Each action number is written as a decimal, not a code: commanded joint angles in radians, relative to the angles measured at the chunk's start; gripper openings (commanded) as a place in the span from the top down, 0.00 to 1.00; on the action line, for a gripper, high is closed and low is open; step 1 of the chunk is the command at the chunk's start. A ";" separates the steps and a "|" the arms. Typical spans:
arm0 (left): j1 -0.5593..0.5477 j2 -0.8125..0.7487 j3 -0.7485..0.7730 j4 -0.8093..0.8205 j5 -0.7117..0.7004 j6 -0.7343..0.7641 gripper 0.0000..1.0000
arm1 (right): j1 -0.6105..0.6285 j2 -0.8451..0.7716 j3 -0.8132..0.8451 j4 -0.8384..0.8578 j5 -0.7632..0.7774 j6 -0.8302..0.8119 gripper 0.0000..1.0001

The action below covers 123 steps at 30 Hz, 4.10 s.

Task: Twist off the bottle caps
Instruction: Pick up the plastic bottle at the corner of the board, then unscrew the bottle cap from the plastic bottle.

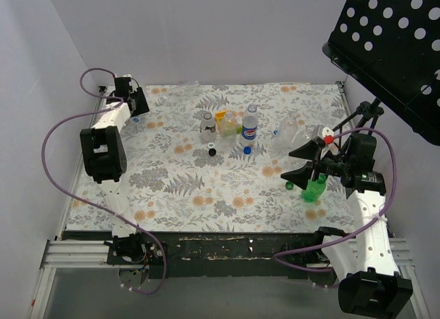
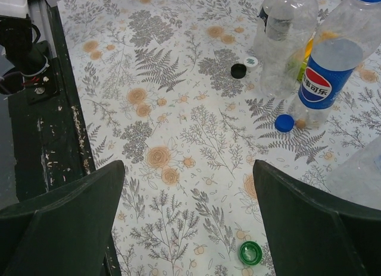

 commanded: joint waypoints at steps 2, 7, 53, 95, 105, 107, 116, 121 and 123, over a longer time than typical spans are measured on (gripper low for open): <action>0.005 -0.395 -0.248 0.072 0.144 -0.091 0.83 | 0.034 0.028 0.064 -0.095 0.007 -0.105 0.05; 0.003 -0.642 -0.533 0.063 0.314 -0.169 0.85 | 0.121 0.074 0.138 -0.199 0.071 -0.205 0.06; -0.635 -1.003 -0.822 -0.279 0.959 -0.315 0.88 | 1.003 0.523 0.502 -0.255 0.683 -0.791 0.02; -0.638 -1.307 -0.954 0.503 0.973 -0.137 0.04 | 0.496 0.210 0.158 -0.143 0.088 -0.256 0.85; -0.670 -1.194 -1.003 0.670 1.016 -0.218 0.17 | 0.477 0.249 0.158 -0.115 0.067 -0.222 0.85; -0.675 -1.178 -1.002 0.679 1.005 -0.217 0.19 | 0.477 0.253 0.155 -0.111 0.067 -0.221 0.85; -0.695 -1.098 -0.965 0.693 1.014 -0.221 0.43 | 0.477 0.266 0.150 -0.097 0.077 -0.210 0.85; -0.699 -1.098 -0.963 0.692 0.991 -0.223 0.44 | 0.477 0.263 0.138 -0.092 0.088 -0.208 0.85; -0.699 -1.101 -0.965 0.693 0.982 -0.226 0.44 | 0.477 0.260 0.135 -0.092 0.091 -0.208 0.85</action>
